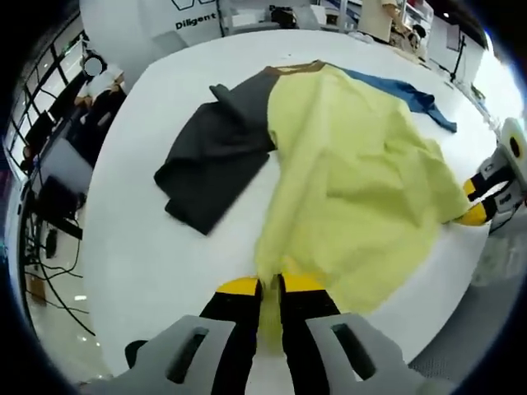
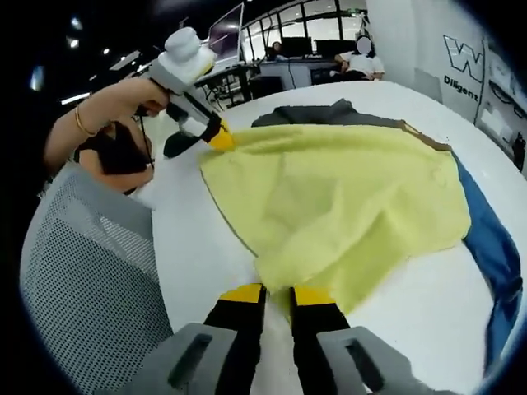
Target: Fold the garment on the visible template until the final outline fits inside the template.
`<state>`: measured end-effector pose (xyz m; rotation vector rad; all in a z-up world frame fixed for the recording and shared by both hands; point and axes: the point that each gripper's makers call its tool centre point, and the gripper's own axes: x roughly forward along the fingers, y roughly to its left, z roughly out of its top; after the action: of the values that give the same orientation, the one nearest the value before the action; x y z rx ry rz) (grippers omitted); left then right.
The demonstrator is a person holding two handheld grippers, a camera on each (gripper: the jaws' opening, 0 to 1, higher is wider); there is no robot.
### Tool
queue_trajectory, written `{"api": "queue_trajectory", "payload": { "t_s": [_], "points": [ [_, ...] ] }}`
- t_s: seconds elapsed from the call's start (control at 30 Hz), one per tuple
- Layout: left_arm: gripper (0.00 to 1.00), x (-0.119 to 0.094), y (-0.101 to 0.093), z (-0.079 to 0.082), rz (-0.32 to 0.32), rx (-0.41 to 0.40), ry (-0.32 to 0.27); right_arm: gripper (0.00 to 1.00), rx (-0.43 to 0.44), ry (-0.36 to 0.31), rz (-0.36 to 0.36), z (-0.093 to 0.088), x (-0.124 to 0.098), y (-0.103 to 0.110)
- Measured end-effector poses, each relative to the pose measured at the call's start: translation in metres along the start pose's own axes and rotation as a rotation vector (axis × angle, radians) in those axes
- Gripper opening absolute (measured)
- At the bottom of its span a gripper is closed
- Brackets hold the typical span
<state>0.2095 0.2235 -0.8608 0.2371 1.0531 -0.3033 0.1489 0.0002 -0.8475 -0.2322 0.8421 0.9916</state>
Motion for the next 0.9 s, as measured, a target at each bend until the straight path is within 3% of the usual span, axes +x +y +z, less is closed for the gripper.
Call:
{"api": "queue_trajectory", "payload": {
  "t_s": [0.23, 0.37, 0.43, 0.6, 0.77, 0.9],
  "points": [
    [0.38, -0.010, -0.004, 0.003, -0.022, -0.023, -0.062, 0.36, 0.098, -0.116, -0.060, 0.017, -0.021, -0.013],
    [0.58, -0.014, -0.009, 0.002, -0.028, -0.020, -0.081, 0.51, 0.143, -0.135, -0.094, 0.017, -0.026, -0.021],
    [0.63, -0.016, -0.011, 0.002, -0.043, -0.040, -0.094, 0.56, 0.177, -0.135, -0.106, 0.015, -0.027, -0.023],
    [0.72, -0.021, -0.016, 0.000, -0.070, -0.057, -0.106, 0.58, 0.233, -0.112, -0.134, 0.004, -0.029, -0.027],
    [0.77, -0.023, -0.013, -0.004, -0.053, -0.064, -0.113, 0.57, 0.374, -0.086, -0.154, -0.010, -0.030, -0.030],
    [0.77, -0.022, -0.018, -0.011, -0.077, -0.102, -0.109, 0.54, 0.428, -0.094, -0.178, -0.015, -0.030, -0.032]
  ]
}}
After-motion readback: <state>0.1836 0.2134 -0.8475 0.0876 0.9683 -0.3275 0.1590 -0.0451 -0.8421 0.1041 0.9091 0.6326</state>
